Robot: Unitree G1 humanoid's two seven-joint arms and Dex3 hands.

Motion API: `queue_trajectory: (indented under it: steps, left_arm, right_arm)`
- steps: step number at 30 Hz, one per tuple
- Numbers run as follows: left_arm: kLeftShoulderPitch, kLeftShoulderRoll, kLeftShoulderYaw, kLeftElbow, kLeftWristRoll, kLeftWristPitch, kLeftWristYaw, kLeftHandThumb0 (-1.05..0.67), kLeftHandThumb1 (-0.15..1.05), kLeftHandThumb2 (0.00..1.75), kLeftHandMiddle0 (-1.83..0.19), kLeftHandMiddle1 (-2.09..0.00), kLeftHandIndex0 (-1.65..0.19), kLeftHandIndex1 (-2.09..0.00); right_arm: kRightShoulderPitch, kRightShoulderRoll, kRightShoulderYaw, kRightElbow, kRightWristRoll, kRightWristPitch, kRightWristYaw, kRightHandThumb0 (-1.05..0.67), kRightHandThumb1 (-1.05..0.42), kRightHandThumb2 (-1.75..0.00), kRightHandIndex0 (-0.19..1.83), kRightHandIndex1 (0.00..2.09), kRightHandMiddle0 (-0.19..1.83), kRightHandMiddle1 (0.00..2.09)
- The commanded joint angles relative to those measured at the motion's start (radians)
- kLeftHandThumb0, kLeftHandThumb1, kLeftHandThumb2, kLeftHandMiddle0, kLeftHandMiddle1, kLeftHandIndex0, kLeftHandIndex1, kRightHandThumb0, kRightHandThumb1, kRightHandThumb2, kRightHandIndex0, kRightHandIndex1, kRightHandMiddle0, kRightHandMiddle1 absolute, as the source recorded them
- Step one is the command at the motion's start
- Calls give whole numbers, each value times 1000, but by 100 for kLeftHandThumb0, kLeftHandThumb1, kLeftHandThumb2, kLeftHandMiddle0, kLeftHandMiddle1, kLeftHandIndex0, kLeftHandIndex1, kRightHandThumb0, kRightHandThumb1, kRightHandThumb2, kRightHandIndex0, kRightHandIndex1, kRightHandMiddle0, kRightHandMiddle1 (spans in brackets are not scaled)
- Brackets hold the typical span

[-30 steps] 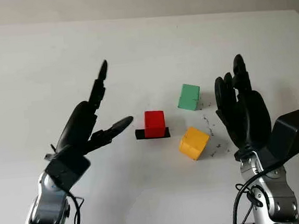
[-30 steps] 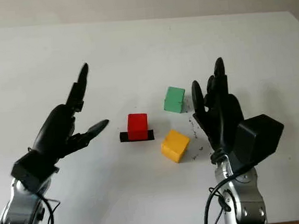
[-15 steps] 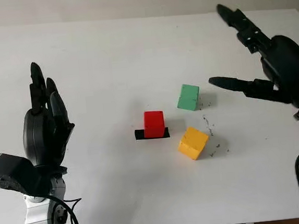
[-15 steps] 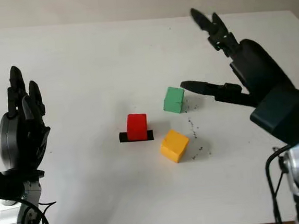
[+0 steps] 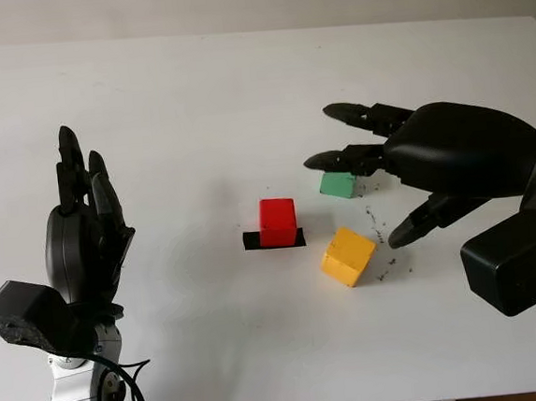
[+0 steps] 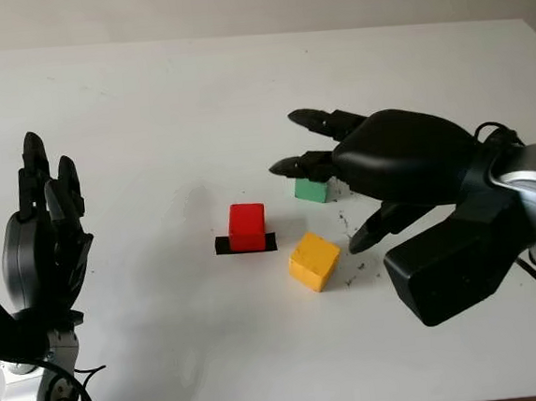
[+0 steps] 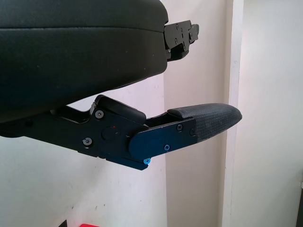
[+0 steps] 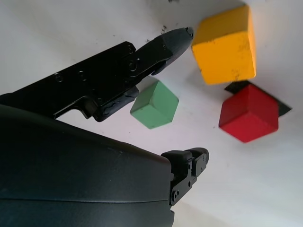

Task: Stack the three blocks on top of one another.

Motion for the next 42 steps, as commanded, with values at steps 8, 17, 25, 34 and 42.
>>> queue_trajectory:
  steps: [8, 17, 25, 34, 42]
  left_arm:
    - [-5, -3, -5, -26, 24, 4, 6, -69, 105, 67, 5, -6, 13, -6]
    - [-2, -5, -6, -27, 29, -1, -1, -68, 105, 67, 5, -5, 13, -6]
    - [10, 0, -18, -38, 55, 11, -5, -70, 105, 67, 11, -4, 17, -4]
    - [20, 0, -21, -50, 62, 13, -8, -71, 105, 67, 13, -5, 18, -4]
    - [29, 5, -18, -50, 74, 0, -18, -71, 105, 66, 13, -6, 18, -3]
  right_arm:
    - [16, -18, 25, -30, -10, -48, 53, -57, -76, -5, -4, 7, 43, 10]
    - [79, 12, 13, -33, 43, -55, 21, -59, -79, -6, -3, 6, 53, 12]
    - [94, 54, 37, 7, 30, -92, -36, -63, -82, -6, -1, 6, 55, 11]
    - [98, 92, 64, 118, -39, -201, -137, -60, -84, -6, 0, 7, 59, 13]
    - [85, 101, 73, 177, -79, -247, -192, -53, -86, -6, 3, 7, 66, 17]
